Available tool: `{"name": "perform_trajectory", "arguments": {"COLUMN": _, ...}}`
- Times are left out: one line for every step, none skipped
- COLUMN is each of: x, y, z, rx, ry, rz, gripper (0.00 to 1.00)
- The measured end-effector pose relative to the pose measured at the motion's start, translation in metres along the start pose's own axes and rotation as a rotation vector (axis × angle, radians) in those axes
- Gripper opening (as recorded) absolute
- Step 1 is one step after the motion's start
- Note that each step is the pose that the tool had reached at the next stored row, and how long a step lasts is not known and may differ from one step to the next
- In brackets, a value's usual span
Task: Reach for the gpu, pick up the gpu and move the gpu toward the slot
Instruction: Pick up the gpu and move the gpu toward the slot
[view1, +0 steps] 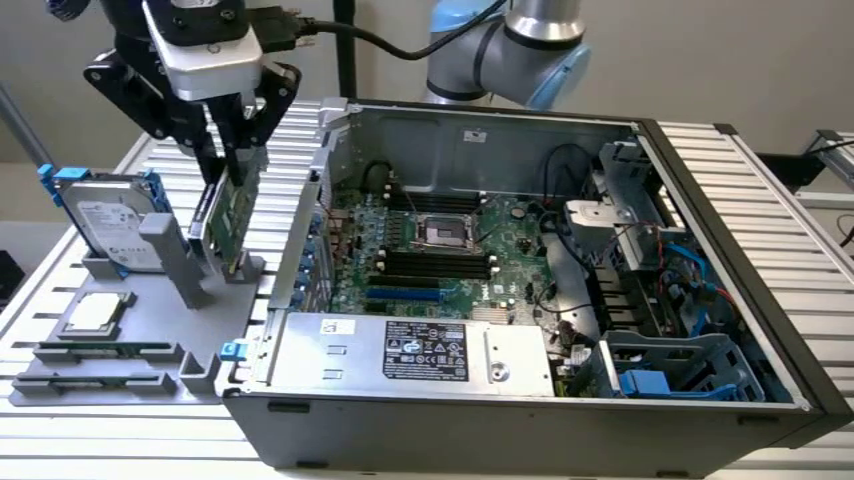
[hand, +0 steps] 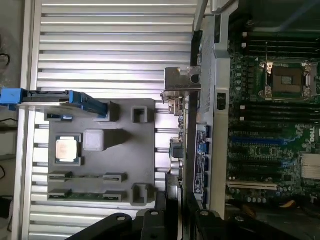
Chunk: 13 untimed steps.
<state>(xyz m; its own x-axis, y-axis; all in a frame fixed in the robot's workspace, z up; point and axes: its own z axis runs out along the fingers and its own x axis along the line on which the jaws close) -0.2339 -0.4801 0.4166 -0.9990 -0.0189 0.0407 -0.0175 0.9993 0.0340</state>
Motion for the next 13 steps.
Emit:
{"name": "perform_trajectory", "arguments": {"x": -0.005, "y": 0.0000, "z": -0.0042, "rx": -0.0008, "ry": 0.0018, "rz": 0.000, "gripper": 0.26}}
{"name": "perform_trajectory", "arguments": {"x": -0.009, "y": 0.0001, "z": -0.0071, "rx": -0.0018, "ry": 0.0036, "rz": 0.000, "gripper": 0.26}}
{"name": "perform_trajectory", "arguments": {"x": -0.014, "y": 0.0001, "z": -0.0088, "rx": -0.0028, "ry": 0.0051, "rz": 0.000, "gripper": 0.26}}
{"name": "perform_trajectory", "arguments": {"x": -0.018, "y": 0.0000, "z": -0.0101, "rx": -0.0040, "ry": 0.0062, "rz": 0.000, "gripper": 0.26}}
{"name": "perform_trajectory", "arguments": {"x": -0.022, "y": -0.0001, "z": -0.0110, "rx": -0.0059, "ry": 0.0066, "rz": 0.000, "gripper": 0.26}}
{"name": "perform_trajectory", "arguments": {"x": -0.027, "y": -0.0001, "z": -0.0119, "rx": -0.0077, "ry": 0.0070, "rz": 0.000, "gripper": 0.26}}
{"name": "perform_trajectory", "arguments": {"x": -0.031, "y": -0.0002, "z": -0.0127, "rx": -0.0096, "ry": 0.0074, "rz": 0.000, "gripper": 0.26}}
{"name": "perform_trajectory", "arguments": {"x": -0.036, "y": -0.0002, "z": -0.0135, "rx": -0.0114, "ry": 0.0078, "rz": 0.000, "gripper": 0.26}}
{"name": "perform_trajectory", "arguments": {"x": -0.041, "y": -0.0003, "z": -0.0141, "rx": -0.0129, "ry": 0.0080, "rz": 0.000, "gripper": 0.26}}
{"name": "perform_trajectory", "arguments": {"x": -0.045, "y": -0.0004, "z": -0.0145, "rx": -0.0143, "ry": 0.0082, "rz": 0.000, "gripper": 0.26}}
{"name": "perform_trajectory", "arguments": {"x": -0.050, "y": -0.0004, "z": -0.0148, "rx": -0.0154, "ry": 0.0082, "rz": -0.001, "gripper": 0.26}}
{"name": "perform_trajectory", "arguments": {"x": -0.054, "y": -0.0005, "z": -0.0151, "rx": -0.0163, "ry": 0.0082, "rz": -0.001, "gripper": 0.26}}
{"name": "perform_trajectory", "arguments": {"x": -0.059, "y": -0.0006, "z": -0.0153, "rx": -0.0171, "ry": 0.0082, "rz": 0.000, "gripper": 0.26}}
